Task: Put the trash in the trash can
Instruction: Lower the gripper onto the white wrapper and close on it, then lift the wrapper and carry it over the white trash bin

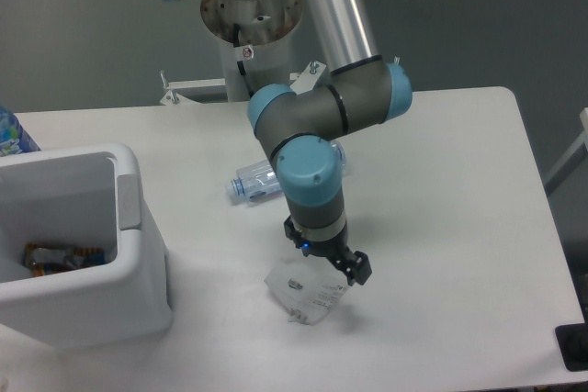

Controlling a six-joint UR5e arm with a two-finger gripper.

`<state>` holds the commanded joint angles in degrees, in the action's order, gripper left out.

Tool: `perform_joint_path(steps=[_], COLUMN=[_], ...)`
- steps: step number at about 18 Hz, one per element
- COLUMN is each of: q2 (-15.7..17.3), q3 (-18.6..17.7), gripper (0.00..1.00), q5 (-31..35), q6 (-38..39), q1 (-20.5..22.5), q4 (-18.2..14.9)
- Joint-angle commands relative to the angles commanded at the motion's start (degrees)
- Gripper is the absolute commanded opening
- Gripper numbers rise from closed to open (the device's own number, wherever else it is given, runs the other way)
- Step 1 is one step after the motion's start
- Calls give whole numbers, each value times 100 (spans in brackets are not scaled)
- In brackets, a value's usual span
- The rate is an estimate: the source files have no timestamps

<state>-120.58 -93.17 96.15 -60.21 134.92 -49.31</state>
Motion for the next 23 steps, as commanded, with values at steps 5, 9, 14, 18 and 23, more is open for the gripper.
perform_joint_path(steps=[5, 9, 14, 18, 23], q2=[-211, -317, -317, -308, -229], q3=[18, 44, 44, 53, 62], gripper=[100, 77, 0, 0, 0], q5=[9, 18, 18, 18, 18], q6=[61, 263, 588, 624, 747], q1=[-88, -141, -141, -141, -150], q4=[334, 343, 334, 334, 325])
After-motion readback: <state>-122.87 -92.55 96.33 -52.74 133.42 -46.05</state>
